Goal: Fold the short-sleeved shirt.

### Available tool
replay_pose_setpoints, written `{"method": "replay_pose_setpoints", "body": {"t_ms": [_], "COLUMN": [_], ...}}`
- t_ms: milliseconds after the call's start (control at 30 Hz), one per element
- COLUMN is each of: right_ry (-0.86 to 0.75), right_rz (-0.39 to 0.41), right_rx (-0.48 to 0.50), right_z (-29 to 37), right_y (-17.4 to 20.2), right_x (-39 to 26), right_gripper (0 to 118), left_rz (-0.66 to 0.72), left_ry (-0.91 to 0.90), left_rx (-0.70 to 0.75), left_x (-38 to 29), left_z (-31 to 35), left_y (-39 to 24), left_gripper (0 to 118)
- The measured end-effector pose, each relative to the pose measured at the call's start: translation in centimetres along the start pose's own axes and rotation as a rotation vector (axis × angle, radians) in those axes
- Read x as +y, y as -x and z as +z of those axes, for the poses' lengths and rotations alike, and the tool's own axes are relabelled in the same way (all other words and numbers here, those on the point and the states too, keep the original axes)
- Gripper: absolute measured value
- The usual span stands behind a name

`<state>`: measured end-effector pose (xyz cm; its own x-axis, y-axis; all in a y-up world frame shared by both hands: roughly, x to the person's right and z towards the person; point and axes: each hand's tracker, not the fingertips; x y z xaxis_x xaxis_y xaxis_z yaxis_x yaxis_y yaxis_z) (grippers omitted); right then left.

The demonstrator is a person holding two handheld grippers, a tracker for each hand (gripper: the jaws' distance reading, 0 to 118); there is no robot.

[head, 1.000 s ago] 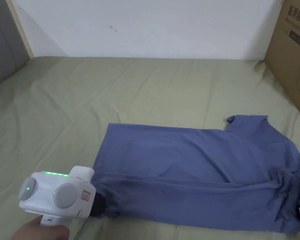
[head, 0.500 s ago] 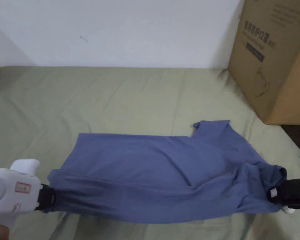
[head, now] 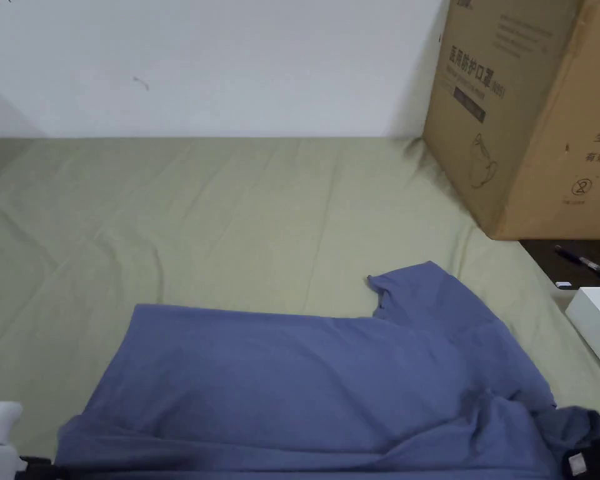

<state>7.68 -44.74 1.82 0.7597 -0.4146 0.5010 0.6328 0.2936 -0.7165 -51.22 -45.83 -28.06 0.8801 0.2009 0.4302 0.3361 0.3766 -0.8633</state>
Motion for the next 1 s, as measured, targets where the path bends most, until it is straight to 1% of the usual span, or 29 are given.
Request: {"method": "replay_pose_setpoints", "body": {"t_ms": [33, 100, 133, 167, 200, 233, 267, 300, 333, 367, 400, 467, 533, 600, 633, 667, 700, 733, 767, 800, 833, 867, 900, 933, 1000], "right_ry": [0.019, 0.014, 0.003, -0.004, -0.011, -0.019, -0.035, -0.050, -0.057, -0.077, -0.159, -0.196, -0.260, -0.330, -0.366, -0.421, -0.460, -0.495, -0.518, -0.540, -0.566, -0.562, -0.550, -0.553, -0.547], "right_rz": [-0.027, -0.048, -0.058, -0.070, -0.085, -0.092, -0.089, -0.067, -0.040, -0.016, 0.010, 0.039, 0.071, 0.106, 0.138, 0.170, 0.204, 0.240, 0.270, 0.296, 0.317, 0.334, 0.334, 0.345, 0.384], "right_rx": [-0.005, -0.015, -0.021, -0.023, -0.027, -0.044, -0.094, -0.112, -0.131, -0.148, -0.139, -0.163, -0.124, -0.078, -0.044, 0.009, 0.058, 0.098, 0.087, 0.052, 0.036, 0.071, 0.119, 0.130, 0.102], "right_z": [-1.0, -2.6, -3.0, -3.3, -3.3, -3.2, -2.9, -2.6, -2.2, -1.6, 0.1, 2.0, 3.3, 4.7, 5.0, 5.4, 5.8, 5.9, 5.8, 5.6, 5.8, 5.7, 5.1, 5.0, 4.7], "right_y": [-0.5, -1.1, -1.2, -1.3, -1.2, -1.0, -0.9, -0.7, -0.5, -0.1, 0.7, 2.4, 4.0, 6.7, 7.8, 9.1, 10.2, 11.3, 12.7, 13.8, 14.6, 15.1, 15.1, 15.4, 16.0], "right_x": [-0.5, -1.1, -1.2, -1.3, -1.3, -1.3, -1.3, -1.2, -1.1, -1.0, -1.1, -1.0, -1.1, -1.7, -1.7, -2.3, -2.9, -3.3, -3.6, -3.8, -4.0, -3.8, -3.5, -3.2, -2.4], "right_gripper": [5, 5, 5, 6, 9, 25, 45, 77, 115, 115, 108, 109, 111, 110, 105, 92, 63, 12, 0, 0, 0, 0, 0, 0, 0], "left_rz": [0.043, 0.112, 0.142, 0.156, 0.158, 0.139, 0.098, 0.054, 0.017, -0.022, -0.042, -0.038, -0.017, -0.009, -0.016, -0.039, -0.057, -0.078, -0.100, -0.120, -0.148, -0.174, -0.199, -0.223, -0.237], "left_ry": [0.022, 0.031, 0.021, 0.004, -0.003, -0.014, -0.028, -0.038, -0.059, -0.108, -0.147, -0.204, -0.272, -0.323, -0.349, -0.384, -0.422, -0.455, -0.483, -0.494, -0.488, -0.509, -0.497, -0.482, -0.484], "left_rx": [0.006, -0.007, -0.014, -0.007, 0.016, 0.049, 0.100, 0.164, 0.216, 0.238, 0.248, 0.230, 0.149, 0.069, 0.034, -0.018, -0.056, -0.078, -0.099, -0.092, -0.055, -0.036, -0.056, -0.074, -0.054], "left_x": [-0.6, -1.3, -1.3, -1.3, -1.2, -1.0, -0.8, -0.6, -0.4, -0.2, 0.1, 0.8, 1.1, 1.4, 1.4, 1.2, 1.0, 0.7, 0.6, 0.4, 0.3, 0.4, 0.8, 1.2, 3.4], "left_z": [-0.9, -2.1, -2.4, -2.2, -2.0, -1.6, -1.1, -0.7, -0.1, 1.0, 1.7, 3.6, 5.4, 6.8, 7.3, 7.7, 8.1, 8.4, 8.6, 8.4, 8.1, 8.1, 7.9, 7.6, 7.1], "left_y": [0.3, 1.0, 1.1, 1.1, 1.0, 0.7, 0.4, 0.0, -0.3, -0.6, -0.6, -1.5, -2.4, -3.9, -4.8, -5.3, -6.1, -6.9, -7.8, -8.4, -9.1, -9.8, -10.1, -10.6, -11.0], "left_gripper": [6, 6, 8, 17, 31, 56, 83, 108, 118, 117, 117, 117, 117, 117, 115, 109, 91, 40, 0, 0, 0, 0, 0, 0, 0]}}
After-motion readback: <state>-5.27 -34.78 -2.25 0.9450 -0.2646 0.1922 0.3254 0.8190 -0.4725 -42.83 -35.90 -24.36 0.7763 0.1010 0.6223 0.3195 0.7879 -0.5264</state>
